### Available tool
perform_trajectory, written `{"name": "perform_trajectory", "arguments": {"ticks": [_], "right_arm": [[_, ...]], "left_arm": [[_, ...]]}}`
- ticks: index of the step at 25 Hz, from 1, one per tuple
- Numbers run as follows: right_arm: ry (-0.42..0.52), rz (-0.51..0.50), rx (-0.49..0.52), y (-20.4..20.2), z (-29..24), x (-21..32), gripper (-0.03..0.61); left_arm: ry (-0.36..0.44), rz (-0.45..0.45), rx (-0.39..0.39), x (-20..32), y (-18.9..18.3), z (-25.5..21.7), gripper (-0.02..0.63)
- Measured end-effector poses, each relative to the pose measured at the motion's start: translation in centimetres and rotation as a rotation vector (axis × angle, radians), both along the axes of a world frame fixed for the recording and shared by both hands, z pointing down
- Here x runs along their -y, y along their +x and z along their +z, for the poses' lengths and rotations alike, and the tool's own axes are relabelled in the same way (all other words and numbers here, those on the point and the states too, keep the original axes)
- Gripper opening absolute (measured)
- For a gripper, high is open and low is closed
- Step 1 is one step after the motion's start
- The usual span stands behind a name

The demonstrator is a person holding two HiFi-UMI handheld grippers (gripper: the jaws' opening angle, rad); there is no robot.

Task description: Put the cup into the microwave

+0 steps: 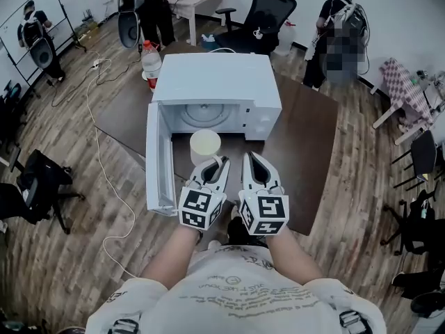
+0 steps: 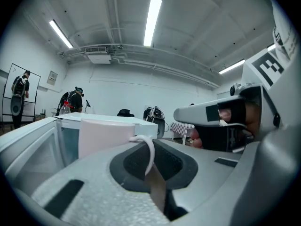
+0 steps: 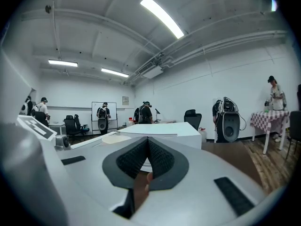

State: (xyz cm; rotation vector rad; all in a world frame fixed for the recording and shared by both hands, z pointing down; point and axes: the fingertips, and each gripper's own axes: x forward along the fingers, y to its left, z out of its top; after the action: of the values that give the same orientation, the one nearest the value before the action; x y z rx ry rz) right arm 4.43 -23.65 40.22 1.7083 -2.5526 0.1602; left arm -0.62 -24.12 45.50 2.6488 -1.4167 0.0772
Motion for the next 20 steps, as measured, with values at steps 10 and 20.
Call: {"name": "perform_trajectory", "arguments": {"ticks": [10, 20], "right_arm": [[-0.038, -0.018, -0.051, 1.2, 1.9, 5.8, 0.011], [-0.09, -0.042, -0.124, 1.9, 5.8, 8.6, 0.011]], "left_arm": [[0.008, -0.019, 0.001, 7.6, -0.1, 4.0, 0.026], [-0.009, -0.035, 0.017, 12.6, -1.1, 8.2, 0.026]]}}
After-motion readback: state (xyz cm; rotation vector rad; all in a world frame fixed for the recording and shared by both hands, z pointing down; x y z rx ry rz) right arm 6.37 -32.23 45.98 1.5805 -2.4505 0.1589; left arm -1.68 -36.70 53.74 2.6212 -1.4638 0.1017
